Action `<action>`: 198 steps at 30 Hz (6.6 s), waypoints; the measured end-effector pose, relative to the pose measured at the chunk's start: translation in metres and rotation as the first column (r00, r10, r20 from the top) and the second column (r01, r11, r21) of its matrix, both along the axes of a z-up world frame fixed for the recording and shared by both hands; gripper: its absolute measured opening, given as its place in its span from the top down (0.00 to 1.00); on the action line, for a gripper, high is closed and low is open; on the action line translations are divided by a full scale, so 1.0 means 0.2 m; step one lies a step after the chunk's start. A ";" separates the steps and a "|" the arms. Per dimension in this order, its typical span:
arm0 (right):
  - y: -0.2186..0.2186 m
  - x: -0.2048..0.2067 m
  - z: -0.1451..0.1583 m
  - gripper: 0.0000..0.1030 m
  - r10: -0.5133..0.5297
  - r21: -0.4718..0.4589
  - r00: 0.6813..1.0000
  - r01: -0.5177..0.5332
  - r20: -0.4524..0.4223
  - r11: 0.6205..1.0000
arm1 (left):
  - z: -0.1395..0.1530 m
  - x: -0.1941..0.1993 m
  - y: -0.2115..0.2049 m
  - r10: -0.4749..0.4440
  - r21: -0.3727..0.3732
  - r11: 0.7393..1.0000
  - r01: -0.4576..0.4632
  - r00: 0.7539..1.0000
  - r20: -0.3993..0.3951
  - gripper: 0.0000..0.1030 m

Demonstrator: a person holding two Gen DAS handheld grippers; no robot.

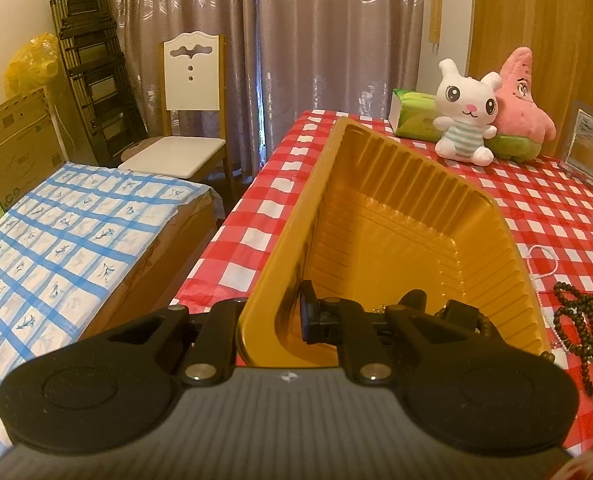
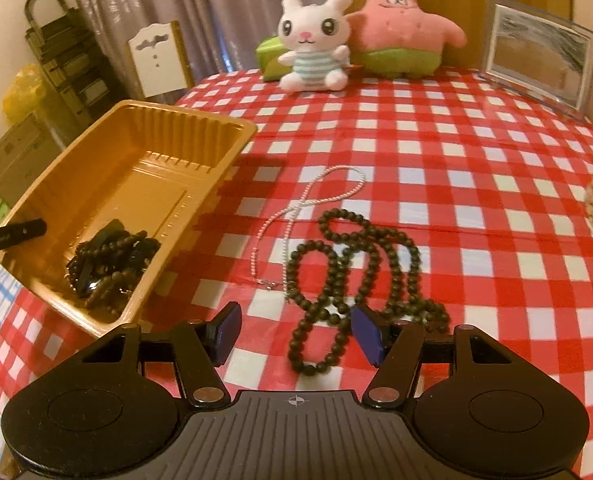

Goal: Organize jewelry
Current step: 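Move the right gripper to the white pearl necklace and grasp it, then lift the pearl necklace with the right gripper and drop it into the tray, then move the right gripper back to the long dark bead strand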

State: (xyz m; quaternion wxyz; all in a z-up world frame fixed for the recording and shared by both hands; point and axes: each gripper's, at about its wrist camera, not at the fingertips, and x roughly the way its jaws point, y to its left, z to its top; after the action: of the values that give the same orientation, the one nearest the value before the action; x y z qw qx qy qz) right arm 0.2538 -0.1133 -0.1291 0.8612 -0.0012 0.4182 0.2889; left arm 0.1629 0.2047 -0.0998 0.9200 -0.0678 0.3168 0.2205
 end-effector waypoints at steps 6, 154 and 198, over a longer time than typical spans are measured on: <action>0.06 0.02 -0.03 0.60 0.045 0.000 0.999 -0.045 -0.001 0.999 | 0.00 0.00 0.00 0.006 0.001 1.000 -0.006 1.000 -0.002 0.89; 0.69 -0.04 0.10 0.95 0.230 0.161 0.970 -0.215 -0.077 0.963 | 0.01 0.01 -0.02 -0.037 -0.013 0.999 0.038 0.999 0.015 0.91; -0.03 -0.09 0.08 0.46 -0.030 0.014 0.994 0.032 -0.101 0.999 | 0.00 -0.03 -0.08 -0.011 0.008 1.000 0.011 1.000 -0.012 0.91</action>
State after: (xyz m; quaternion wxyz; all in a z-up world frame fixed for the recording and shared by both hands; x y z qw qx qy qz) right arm 0.2365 -0.1185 -0.1124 0.8434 0.0266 0.4587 0.2784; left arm 0.1564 0.1883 -0.0997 0.9196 -0.0613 0.3217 0.2170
